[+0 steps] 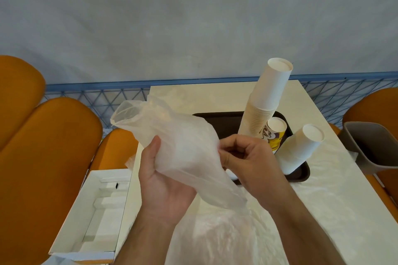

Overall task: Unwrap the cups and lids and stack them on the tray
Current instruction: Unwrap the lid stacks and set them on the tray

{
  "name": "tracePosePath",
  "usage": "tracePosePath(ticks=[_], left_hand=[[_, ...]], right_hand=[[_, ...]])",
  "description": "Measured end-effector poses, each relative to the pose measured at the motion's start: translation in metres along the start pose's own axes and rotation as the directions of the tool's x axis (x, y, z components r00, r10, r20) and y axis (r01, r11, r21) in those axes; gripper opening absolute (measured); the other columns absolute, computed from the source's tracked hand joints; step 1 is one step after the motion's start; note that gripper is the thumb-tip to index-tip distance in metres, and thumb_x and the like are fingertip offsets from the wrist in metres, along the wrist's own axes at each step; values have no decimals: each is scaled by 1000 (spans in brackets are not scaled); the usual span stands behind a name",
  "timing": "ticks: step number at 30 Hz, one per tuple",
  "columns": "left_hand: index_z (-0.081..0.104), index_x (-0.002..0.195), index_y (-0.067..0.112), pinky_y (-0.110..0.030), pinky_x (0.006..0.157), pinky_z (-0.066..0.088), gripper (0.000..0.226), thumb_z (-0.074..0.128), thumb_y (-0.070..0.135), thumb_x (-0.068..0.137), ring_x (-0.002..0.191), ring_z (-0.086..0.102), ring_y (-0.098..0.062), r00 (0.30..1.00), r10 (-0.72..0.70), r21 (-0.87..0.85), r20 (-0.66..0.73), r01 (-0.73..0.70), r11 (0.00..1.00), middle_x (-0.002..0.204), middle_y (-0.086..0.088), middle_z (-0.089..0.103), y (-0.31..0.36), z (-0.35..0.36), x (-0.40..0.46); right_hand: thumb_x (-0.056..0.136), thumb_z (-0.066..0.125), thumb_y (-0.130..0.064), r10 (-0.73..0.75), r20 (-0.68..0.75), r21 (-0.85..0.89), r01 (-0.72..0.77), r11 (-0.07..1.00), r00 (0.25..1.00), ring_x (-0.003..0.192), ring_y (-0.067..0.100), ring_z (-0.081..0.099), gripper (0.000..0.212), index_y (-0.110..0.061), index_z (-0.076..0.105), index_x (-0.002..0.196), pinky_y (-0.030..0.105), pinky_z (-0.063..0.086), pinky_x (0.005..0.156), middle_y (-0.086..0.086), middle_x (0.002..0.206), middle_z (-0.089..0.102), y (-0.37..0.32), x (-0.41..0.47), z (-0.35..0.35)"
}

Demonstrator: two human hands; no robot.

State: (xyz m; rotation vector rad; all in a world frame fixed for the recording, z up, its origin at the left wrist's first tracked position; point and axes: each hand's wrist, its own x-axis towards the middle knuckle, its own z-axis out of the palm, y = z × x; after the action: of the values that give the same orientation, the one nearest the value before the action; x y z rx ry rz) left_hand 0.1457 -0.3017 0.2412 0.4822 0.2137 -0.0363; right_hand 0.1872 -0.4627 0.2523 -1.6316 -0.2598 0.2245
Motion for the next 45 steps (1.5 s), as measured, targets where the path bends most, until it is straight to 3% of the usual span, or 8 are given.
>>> tracePosePath(ticks=[11, 15, 19, 23, 30, 33, 40, 45], left_hand=[[77, 105, 18, -39, 76, 60, 50, 41, 51, 94, 96, 72, -24, 991, 114, -148, -77, -124, 981, 111, -6, 72, 9, -4, 2], [31, 151, 1, -43, 118, 17, 67, 12, 45, 104, 145, 29, -34, 987, 154, -110, 43, -148, 983, 155, -21, 35, 12, -23, -7], [50, 143, 8, -52, 115, 32, 63, 32, 51, 100, 135, 45, -36, 993, -75, -126, 89, 86, 988, 145, -19, 50, 10, -10, -2], [56, 138, 23, -56, 106, 43, 55, 63, 44, 87, 127, 57, -34, 999, 15, 65, -48, -12, 998, 137, -10, 61, 8, 3, -1], [56, 128, 25, -45, 74, 61, 47, 59, 29, 82, 99, 72, -29, 987, 116, 229, -113, -88, 969, 109, -9, 74, -2, 19, -6], [58, 126, 24, -44, 77, 61, 42, 55, 31, 84, 99, 72, -28, 987, 113, 197, -112, -90, 976, 109, -9, 73, 3, 19, -8], [59, 130, 20, -49, 89, 56, 51, 58, 42, 85, 111, 67, -32, 989, 28, 112, -145, -12, 994, 123, -14, 68, 7, 16, -7], [53, 140, 18, -47, 96, 52, 62, 63, 46, 85, 123, 59, -34, 988, 1, 61, -156, 9, 998, 138, -16, 59, 14, 10, -2]], right_hand=[[81, 72, -27, -25, 39, -96, 29, 995, 999, 69, 11, 69, 6, -23, 76, 84, 24, 58, 67, -9, 77, 73, -5, -14, -3], [78, 71, -29, -18, 9, -140, 19, 990, 1000, 69, 12, 67, 5, -28, 76, 79, 26, 60, 69, -7, 77, 74, -2, -18, -20], [85, 75, -26, -48, -85, -453, 4, 891, 995, 79, 6, 63, 16, -39, 69, 78, 14, 52, 68, -16, 82, 70, 9, -13, -38], [91, 65, -48, -221, -288, -472, 62, 879, 932, 75, 9, 56, 18, -35, 62, 79, 12, 45, 61, -10, 80, 63, -11, -17, -30], [83, 56, -67, -18, 91, -468, 59, 882, 996, 61, 13, 57, 43, -27, 69, 90, 23, 43, 55, -6, 72, 67, -30, -27, 11], [96, 61, -41, -67, 159, -428, 130, 894, 985, 64, 10, 55, 23, -30, 64, 76, 18, 41, 57, -7, 74, 65, -22, -25, 8], [94, 70, -28, -71, 246, -570, 203, 796, 967, 71, -5, 56, 45, -49, 46, 62, 8, 38, 63, -37, 67, 55, 5, -22, -5], [89, 75, -33, -97, 222, -644, 220, 733, 970, 69, -4, 55, 18, -28, 70, 72, 11, 34, 58, -34, 62, 53, 22, -18, -20]])
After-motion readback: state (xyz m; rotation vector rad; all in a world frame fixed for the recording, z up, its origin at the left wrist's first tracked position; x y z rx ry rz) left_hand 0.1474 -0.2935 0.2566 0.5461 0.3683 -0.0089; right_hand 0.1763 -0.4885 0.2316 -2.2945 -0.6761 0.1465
